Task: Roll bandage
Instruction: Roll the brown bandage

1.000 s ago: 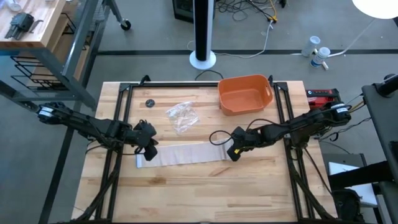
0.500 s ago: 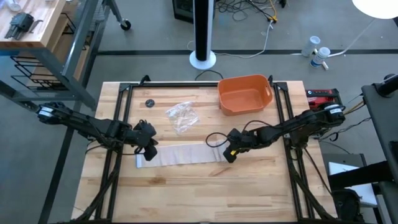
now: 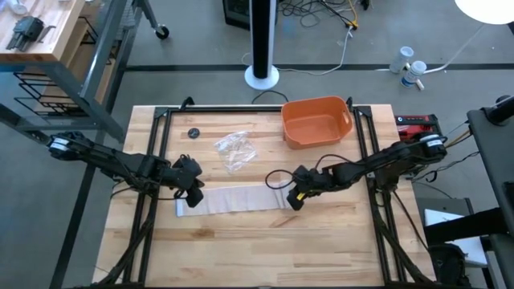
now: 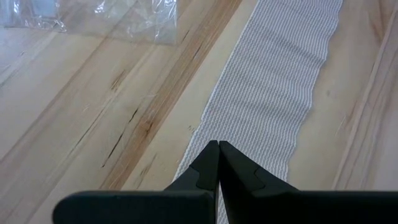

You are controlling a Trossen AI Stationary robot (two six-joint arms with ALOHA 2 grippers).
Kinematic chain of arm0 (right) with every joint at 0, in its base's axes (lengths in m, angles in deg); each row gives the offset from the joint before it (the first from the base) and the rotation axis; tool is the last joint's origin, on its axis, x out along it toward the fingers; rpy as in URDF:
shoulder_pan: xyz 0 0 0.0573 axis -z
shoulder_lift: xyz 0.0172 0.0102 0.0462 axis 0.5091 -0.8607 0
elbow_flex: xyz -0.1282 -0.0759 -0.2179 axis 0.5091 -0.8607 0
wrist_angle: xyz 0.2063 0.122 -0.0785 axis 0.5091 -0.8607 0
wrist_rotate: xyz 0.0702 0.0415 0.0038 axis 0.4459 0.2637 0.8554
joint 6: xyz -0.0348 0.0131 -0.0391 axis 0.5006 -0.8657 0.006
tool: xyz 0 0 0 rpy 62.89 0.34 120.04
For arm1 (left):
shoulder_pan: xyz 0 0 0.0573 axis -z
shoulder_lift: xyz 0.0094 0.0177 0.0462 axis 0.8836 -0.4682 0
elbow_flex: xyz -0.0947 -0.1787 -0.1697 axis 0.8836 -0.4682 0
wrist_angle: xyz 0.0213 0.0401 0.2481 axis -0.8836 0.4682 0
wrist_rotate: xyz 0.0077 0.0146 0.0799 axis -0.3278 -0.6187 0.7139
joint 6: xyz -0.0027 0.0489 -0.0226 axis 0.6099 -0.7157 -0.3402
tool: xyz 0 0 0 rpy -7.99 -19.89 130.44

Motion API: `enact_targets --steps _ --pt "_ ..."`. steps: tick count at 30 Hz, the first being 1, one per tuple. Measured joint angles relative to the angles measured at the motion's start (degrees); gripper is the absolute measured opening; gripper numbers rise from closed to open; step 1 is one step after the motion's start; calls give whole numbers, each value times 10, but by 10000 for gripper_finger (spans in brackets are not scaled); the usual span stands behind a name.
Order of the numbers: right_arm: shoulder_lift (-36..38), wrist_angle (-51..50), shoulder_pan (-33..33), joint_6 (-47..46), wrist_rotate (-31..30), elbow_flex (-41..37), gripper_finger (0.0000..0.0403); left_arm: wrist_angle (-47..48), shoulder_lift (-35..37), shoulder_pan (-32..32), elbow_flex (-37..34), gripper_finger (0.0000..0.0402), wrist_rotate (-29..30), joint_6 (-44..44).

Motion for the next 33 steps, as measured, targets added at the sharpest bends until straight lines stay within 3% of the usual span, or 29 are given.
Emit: enact_targets --steps 17,33 --pt "27 -102 3 -10 -11 0 0 0 0 0 0 0 1 0" --pt "-28 17 2 6 8 0 0 -2 0 0 0 0 2 0"
